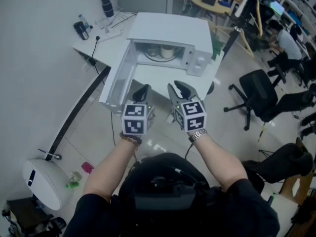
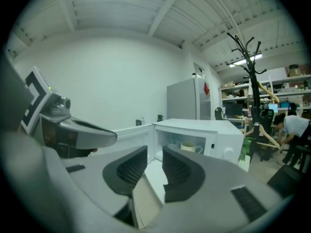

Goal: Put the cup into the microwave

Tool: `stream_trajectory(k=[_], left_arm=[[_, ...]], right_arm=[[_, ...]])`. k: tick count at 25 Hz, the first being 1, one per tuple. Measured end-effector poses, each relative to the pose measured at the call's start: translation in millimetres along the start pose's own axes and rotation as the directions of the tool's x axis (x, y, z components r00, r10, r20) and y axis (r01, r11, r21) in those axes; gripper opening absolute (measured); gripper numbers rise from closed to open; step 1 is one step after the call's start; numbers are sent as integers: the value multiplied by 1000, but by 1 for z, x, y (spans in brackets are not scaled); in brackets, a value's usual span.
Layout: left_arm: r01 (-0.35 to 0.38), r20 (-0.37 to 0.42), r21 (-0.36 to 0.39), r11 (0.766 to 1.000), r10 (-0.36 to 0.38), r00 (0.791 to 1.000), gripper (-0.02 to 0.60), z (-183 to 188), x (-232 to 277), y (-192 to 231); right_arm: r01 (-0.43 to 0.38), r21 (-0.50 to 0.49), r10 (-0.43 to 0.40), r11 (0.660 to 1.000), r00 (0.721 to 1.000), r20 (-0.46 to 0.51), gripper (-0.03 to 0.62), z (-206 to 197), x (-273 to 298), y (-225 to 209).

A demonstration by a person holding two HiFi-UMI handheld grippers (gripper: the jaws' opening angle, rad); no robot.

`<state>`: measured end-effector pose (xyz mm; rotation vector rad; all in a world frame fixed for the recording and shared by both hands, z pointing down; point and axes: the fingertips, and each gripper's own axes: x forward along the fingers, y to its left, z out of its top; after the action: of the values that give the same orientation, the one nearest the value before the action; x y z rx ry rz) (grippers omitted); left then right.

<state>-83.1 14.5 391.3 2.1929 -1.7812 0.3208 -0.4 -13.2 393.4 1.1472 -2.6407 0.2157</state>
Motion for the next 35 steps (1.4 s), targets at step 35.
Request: stream_trajectory(k=[35], left_arm=[[116,12,38,993,-116,993,2,-9,-43,-10]], right_arm=[[33,19,-33,999,999,2,15,5,-44,52]])
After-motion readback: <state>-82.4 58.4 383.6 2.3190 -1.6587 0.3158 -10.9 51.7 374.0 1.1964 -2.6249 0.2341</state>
